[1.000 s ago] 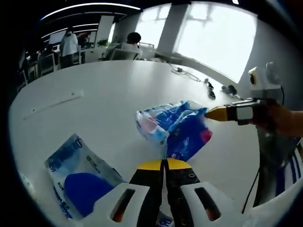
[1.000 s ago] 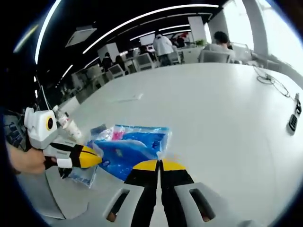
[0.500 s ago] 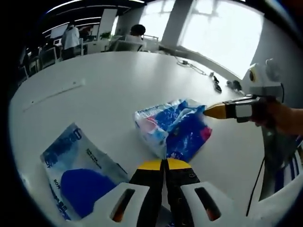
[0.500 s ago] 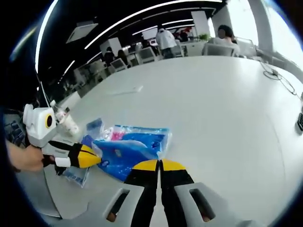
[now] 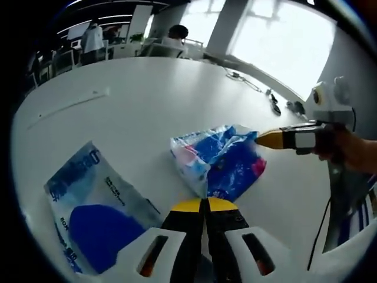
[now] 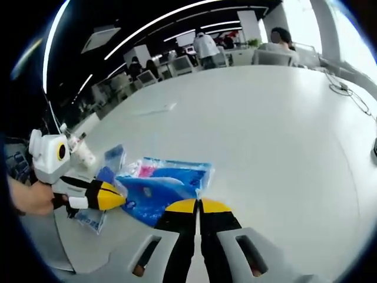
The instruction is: Arrange the tabletop items into an orderly group along one side of the table until the central work area is clear of visible clutter.
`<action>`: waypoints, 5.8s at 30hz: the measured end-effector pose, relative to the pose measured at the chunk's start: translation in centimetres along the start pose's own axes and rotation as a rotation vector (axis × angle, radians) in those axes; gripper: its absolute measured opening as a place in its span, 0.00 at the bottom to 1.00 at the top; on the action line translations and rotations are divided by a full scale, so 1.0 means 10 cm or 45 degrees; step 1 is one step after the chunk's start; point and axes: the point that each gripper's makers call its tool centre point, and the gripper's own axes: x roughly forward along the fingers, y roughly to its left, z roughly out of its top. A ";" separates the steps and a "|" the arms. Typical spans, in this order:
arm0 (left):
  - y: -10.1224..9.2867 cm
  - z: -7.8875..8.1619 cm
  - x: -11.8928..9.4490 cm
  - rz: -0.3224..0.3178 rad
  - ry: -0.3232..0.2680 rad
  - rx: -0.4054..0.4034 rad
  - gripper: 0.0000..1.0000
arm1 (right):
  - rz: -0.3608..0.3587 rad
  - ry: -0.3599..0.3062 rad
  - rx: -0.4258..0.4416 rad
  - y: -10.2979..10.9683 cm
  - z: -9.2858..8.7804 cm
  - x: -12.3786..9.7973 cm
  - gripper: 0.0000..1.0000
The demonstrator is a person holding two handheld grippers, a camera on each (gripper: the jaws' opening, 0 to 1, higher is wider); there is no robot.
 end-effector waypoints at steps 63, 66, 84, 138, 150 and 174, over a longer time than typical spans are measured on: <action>-0.01 0.29 -0.40 0.004 -0.165 0.180 0.80 | -0.096 -0.107 -0.100 0.20 0.01 -0.27 0.48; 0.02 0.30 -0.43 -0.003 -0.169 0.180 0.80 | -0.106 -0.111 -0.098 0.22 0.00 -0.29 0.48; 0.10 0.30 -0.65 -0.022 -0.163 0.235 0.75 | -0.146 -0.148 -0.078 0.38 0.01 -0.45 0.48; 0.45 0.05 -1.44 -0.017 -0.169 0.321 0.68 | -0.155 -0.172 -0.039 1.32 -0.28 -0.69 0.47; 0.56 0.08 -1.47 -0.009 -0.161 0.331 0.67 | -0.150 -0.167 -0.029 1.38 -0.30 -0.65 0.47; 0.99 0.29 -1.21 0.038 0.007 0.525 0.65 | -0.068 -0.133 0.246 1.87 -0.69 -0.47 0.47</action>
